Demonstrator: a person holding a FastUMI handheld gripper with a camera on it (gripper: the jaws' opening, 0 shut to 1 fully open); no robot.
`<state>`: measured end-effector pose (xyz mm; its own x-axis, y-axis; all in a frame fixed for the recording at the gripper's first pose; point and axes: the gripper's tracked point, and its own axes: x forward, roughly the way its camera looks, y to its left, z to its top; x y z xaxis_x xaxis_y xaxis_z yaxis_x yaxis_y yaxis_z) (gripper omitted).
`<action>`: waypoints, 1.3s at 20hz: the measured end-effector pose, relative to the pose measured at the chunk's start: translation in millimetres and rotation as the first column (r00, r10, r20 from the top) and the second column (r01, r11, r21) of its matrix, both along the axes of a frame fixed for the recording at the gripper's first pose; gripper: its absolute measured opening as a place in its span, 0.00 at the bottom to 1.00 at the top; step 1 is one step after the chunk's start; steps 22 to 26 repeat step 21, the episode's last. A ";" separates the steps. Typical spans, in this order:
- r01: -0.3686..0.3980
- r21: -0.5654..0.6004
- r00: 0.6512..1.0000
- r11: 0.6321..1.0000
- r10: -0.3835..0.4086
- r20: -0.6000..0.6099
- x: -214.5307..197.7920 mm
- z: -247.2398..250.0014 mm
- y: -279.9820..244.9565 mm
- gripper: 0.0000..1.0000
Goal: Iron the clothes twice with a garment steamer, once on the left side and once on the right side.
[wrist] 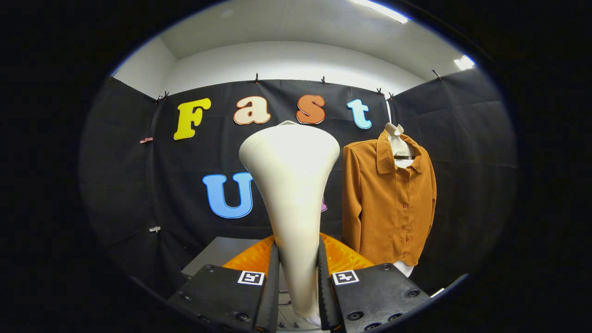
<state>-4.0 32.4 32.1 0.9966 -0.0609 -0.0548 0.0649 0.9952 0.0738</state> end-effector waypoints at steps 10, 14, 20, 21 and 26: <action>0.011 -0.002 1.000 1.000 -0.011 -0.002 -6.8 0.4 -4.4 0.39; 0.005 -0.020 1.000 1.000 -0.005 0.000 -8.6 2.0 -3.0 0.39; 0.009 -0.024 1.000 1.000 -0.009 -0.002 -9.4 3.2 -6.5 0.39; 0.009 -0.025 1.000 1.000 -0.009 -0.004 -9.4 2.7 -6.5 0.39; 0.009 -0.025 1.000 1.000 -0.009 -0.004 -9.4 2.7 -6.5 0.39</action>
